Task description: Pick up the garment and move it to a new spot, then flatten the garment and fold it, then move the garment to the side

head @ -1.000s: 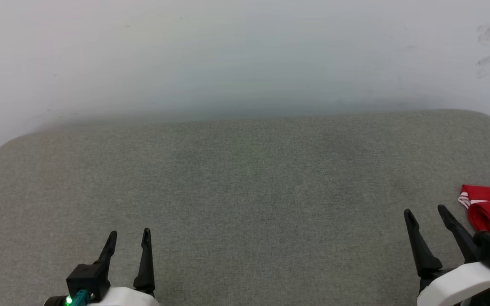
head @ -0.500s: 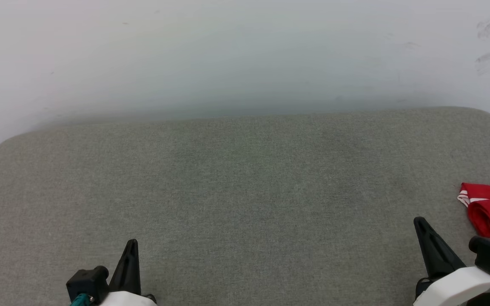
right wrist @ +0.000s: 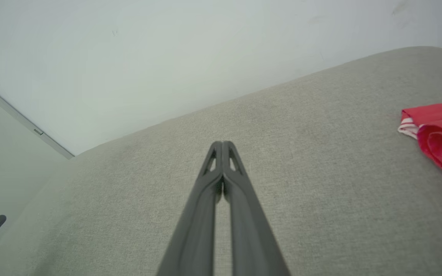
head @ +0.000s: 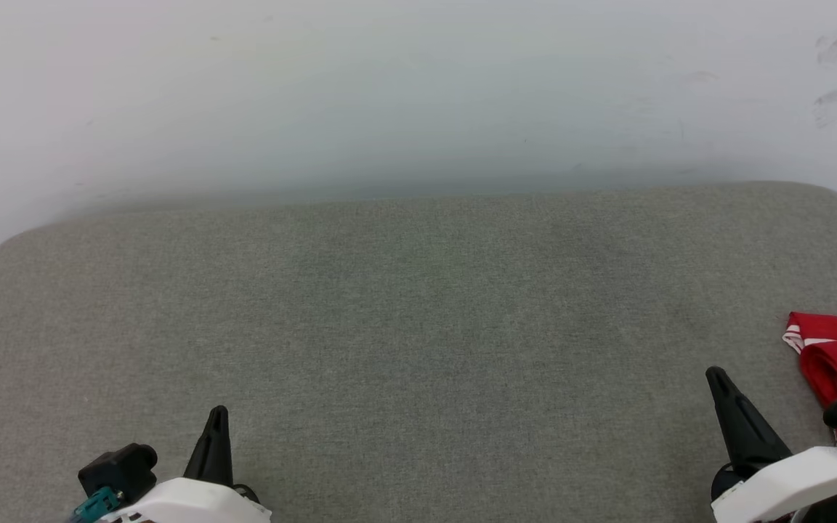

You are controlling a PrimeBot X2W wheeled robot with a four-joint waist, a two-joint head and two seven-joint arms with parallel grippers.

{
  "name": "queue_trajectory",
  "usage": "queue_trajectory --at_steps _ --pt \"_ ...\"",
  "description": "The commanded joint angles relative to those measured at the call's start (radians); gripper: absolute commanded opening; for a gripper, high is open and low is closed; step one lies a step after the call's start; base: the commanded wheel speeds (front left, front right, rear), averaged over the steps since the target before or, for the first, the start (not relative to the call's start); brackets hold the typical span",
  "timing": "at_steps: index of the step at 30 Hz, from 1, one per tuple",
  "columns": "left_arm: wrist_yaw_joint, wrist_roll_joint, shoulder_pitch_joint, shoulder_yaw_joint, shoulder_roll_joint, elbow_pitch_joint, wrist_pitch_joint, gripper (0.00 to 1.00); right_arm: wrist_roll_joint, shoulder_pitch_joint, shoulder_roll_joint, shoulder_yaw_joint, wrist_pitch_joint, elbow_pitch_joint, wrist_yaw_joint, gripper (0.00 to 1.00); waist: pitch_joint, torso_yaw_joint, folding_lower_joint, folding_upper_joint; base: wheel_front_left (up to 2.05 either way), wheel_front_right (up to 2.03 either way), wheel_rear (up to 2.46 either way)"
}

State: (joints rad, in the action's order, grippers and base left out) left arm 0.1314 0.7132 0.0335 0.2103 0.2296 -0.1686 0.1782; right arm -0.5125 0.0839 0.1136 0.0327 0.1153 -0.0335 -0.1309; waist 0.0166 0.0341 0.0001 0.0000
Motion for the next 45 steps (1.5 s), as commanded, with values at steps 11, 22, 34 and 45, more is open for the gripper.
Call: queue_trajectory --at_steps 11,22,34,45 --pt "-0.047 0.160 -0.049 -0.058 -0.025 -0.008 -0.044 0.00 -0.192 -0.056 -0.010 0.017 -0.003 0.036 0.000 0.00 -0.002 -0.004 0.0000 0.0000 0.00 0.00 0.00" --pt "-0.083 0.286 -0.065 -0.099 -0.048 -0.016 -0.082 0.00 -0.342 -0.081 -0.019 0.028 -0.003 0.076 0.000 0.00 -0.004 -0.007 0.0000 0.0000 0.00 0.00 0.00" --pt "-0.115 0.397 -0.079 -0.136 -0.069 -0.026 -0.117 0.00 -0.477 -0.102 -0.027 0.037 -0.003 0.112 0.000 0.00 -0.006 -0.011 -0.0001 0.0000 0.00 0.00 0.00" --pt "-0.144 0.498 -0.094 -0.171 -0.089 -0.035 -0.149 0.00 -0.598 -0.121 -0.034 0.046 -0.003 0.144 0.000 0.00 -0.008 -0.014 -0.0001 0.0000 0.00 0.00 0.00"
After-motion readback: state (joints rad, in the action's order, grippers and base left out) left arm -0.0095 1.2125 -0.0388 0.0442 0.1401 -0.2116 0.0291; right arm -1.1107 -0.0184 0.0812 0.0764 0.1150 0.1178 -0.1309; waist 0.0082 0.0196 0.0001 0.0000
